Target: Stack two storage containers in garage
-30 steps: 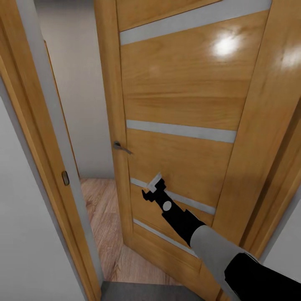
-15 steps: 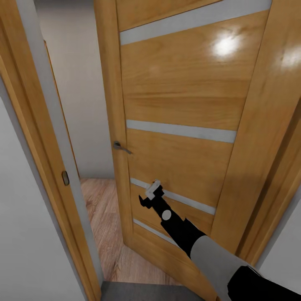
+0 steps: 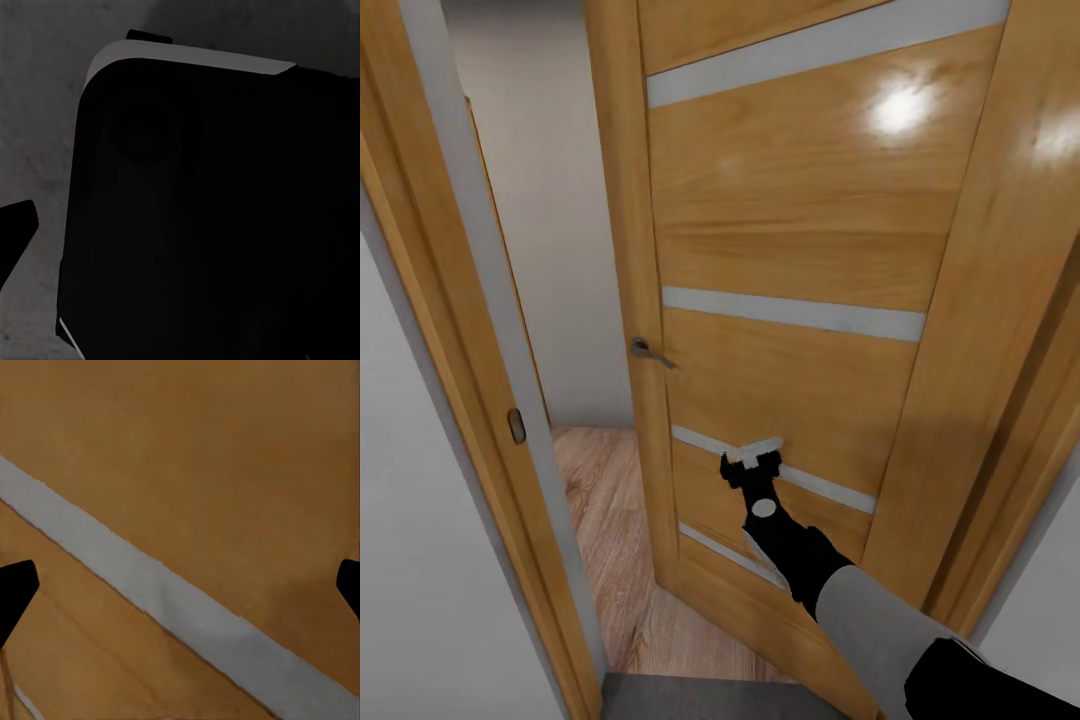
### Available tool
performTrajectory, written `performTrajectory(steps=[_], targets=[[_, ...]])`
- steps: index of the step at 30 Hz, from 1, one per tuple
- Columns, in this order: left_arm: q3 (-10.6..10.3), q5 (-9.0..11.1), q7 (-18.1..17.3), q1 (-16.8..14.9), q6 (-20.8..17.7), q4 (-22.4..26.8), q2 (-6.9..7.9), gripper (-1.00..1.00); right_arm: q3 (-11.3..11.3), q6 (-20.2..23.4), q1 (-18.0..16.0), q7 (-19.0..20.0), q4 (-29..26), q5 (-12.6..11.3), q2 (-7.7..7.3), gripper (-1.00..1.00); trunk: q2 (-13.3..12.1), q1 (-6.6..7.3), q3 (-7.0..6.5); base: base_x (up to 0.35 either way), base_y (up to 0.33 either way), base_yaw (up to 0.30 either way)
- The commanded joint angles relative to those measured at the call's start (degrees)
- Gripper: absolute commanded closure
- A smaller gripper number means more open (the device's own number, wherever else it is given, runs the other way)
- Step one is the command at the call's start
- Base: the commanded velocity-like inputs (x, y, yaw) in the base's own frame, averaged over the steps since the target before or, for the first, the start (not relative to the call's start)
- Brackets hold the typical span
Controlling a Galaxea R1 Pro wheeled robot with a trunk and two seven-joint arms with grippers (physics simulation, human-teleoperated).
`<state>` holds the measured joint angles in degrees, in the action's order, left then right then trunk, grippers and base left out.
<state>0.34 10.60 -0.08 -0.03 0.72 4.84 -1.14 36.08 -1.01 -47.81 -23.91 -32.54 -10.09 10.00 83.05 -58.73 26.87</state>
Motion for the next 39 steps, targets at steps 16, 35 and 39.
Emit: performTrajectory(steps=[16, 35, 39], targets=[[0.0, 0.4, 0.0, 0.0, 0.1, 0.0, -0.01, -1.0, 19.2, 6.0, -0.1, -6.5, -8.3, 3.0, 0.0, -1.0, 0.0, 0.0, 0.06, 0.0, 0.0, 0.0], [0.0, 0.5, 0.0, 0.0, 0.1, 0.0, 0.06, -1.0, 26.2, 9.1, 0.0, -8.8, -10.1, 3.1, 0.0, -1.0, 0.0, 0.0, 0.06, 0.0, 0.0, 0.0], [0.0, 0.5, 0.0, 0.0, 0.1, 0.0, 0.05, -1.0, 26.2, 9.1, 0.0, -7.9, -10.1, 3.1, 0.0, -1.0, 0.0, 0.0, 0.06, 0.0, 0.0, 0.0]])
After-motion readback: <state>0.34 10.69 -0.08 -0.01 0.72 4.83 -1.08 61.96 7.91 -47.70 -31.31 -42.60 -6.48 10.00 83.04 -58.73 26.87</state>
